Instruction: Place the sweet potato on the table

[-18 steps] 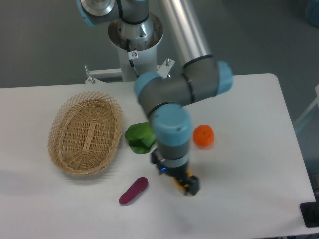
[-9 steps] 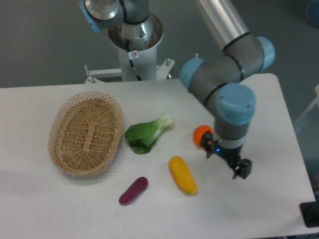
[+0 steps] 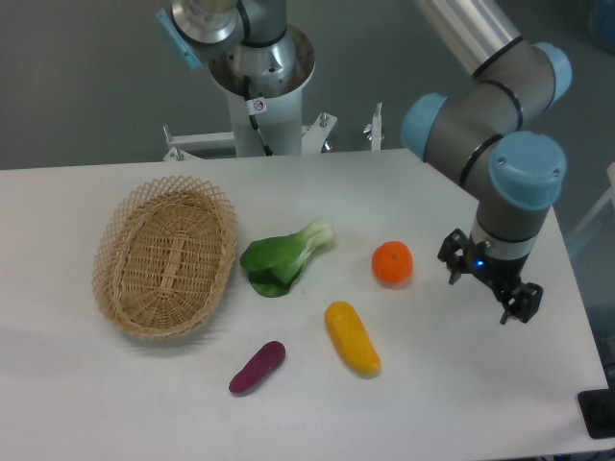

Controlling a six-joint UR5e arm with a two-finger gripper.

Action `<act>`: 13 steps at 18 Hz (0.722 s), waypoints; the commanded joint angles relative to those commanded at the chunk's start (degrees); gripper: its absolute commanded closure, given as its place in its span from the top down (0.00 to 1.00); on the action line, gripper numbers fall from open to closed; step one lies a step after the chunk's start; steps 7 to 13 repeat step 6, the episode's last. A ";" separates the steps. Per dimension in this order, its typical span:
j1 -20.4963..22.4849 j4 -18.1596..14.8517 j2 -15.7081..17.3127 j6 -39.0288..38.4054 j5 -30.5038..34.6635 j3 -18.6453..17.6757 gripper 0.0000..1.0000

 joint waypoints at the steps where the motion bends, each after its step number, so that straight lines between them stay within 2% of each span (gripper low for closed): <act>1: 0.09 0.00 0.00 0.00 0.00 0.00 1.00; 13: 0.00 0.26 -0.18 0.00 0.00 -0.09 1.00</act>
